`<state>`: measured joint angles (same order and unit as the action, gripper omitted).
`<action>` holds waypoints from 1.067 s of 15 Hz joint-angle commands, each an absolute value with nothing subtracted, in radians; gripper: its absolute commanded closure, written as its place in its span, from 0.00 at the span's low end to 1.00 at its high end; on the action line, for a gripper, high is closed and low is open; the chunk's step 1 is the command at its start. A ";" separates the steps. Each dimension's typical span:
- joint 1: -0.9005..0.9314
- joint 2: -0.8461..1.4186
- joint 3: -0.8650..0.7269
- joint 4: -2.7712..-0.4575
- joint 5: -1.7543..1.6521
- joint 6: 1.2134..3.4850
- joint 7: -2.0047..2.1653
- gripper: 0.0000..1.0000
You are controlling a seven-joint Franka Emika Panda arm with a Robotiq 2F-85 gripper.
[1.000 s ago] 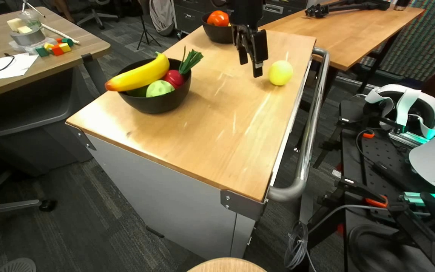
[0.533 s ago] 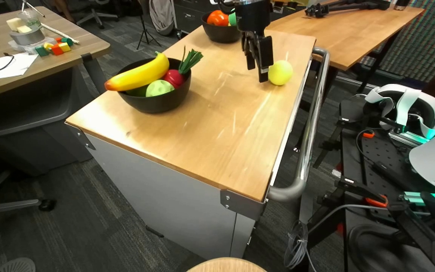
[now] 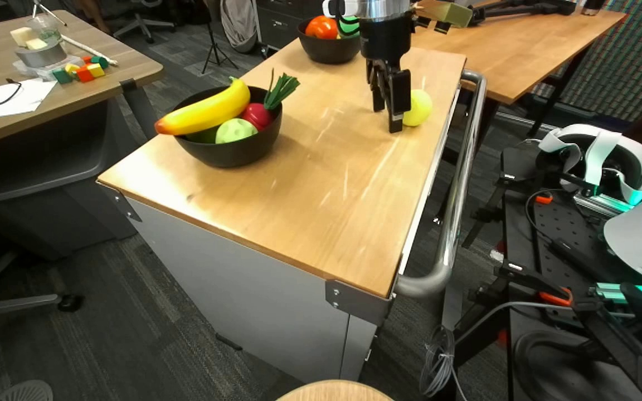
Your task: Place the fruits and vegetables in the two black bowls
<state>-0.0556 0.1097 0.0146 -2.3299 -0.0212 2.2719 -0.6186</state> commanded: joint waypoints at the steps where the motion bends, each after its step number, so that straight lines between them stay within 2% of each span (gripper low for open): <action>1: -0.041 0.015 0.008 -2.406 -0.100 2.325 -0.553 0.00; 10: -0.041 -0.025 0.002 -2.448 -0.185 2.327 -0.435 0.00; 11: -0.041 -0.022 0.001 -2.449 -0.191 2.327 -0.423 0.25; 12: -0.041 -0.021 0.000 -2.449 -0.197 2.325 -0.415 0.25; 16: -0.040 -0.028 0.001 -2.447 -0.182 2.311 -0.417 0.58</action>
<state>-0.0539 -0.0005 0.0120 -2.4341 -0.1750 2.3102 -0.4338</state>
